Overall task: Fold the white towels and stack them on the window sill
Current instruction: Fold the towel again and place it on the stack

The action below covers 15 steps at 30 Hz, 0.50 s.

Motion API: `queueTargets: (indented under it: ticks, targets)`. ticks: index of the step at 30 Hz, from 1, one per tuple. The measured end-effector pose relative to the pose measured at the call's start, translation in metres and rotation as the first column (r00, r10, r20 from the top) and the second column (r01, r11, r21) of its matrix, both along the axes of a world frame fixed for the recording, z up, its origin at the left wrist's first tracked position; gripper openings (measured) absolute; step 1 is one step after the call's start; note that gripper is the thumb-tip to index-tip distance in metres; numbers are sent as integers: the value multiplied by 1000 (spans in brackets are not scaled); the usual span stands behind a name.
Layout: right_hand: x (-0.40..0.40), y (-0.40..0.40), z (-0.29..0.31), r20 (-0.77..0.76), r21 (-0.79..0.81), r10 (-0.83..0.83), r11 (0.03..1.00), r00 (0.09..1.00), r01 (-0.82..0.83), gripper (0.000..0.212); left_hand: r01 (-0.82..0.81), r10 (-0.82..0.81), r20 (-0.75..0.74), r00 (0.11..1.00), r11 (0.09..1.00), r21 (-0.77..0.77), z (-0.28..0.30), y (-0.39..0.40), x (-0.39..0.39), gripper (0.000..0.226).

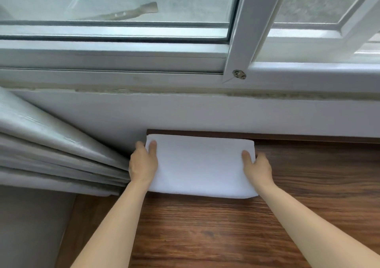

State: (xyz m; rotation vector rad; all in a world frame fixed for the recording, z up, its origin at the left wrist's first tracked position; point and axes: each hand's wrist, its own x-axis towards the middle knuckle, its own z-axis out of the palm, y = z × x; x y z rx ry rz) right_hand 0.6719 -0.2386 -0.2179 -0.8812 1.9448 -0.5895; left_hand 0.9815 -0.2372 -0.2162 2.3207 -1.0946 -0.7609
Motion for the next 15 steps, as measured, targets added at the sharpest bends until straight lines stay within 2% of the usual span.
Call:
queueTargets:
  ticks: [3, 6, 7, 8, 10, 12, 13, 14, 15]
  targets:
    - [2, 0, 0, 24, -27, -2, 1000, 1000, 3, 31, -58, 57, -35, 998, 998, -32, -5, 1, 4, 47]
    - [3, 2, -1, 10, -11, 13, 1000, 1000, -13, 36, -68, 69, 56, 996, 997, -22, -9, 2, 3, 56]
    - [4, 4, -2, -63, -18, 30, 999, 998, -31, 38, -53, 56, 127, 990, 998, -29, -8, 1, 2, 56]
    - [5, 6, -3, -229, -71, 68, 994, 971, -86, 41, -26, 37, 217, 975, 998, -55, -7, 1, 0, 53]
    - [16, 12, -7, -624, -263, 112, 902, 773, -342, 47, 107, -6, 431, 902, 972, -210, -5, 1, -11, 46]
    - [41, 17, -8, -742, -368, 210, 667, 636, -649, 53, 410, -171, 550, 817, 844, -346, -6, 5, -36, 43]
    - [55, 16, -12, -759, -336, 318, 555, 568, -761, 58, 591, -339, 585, 737, 743, -314, -10, 9, -53, 46]
    - [67, 18, -19, -760, -254, 433, 489, 484, -835, 63, 727, -500, 597, 628, 651, -220, -15, 15, -68, 50]
    - [75, 19, -26, -737, -141, 540, 465, 406, -874, 68, 791, -612, 577, 541, 603, -103, -21, 21, -80, 54]
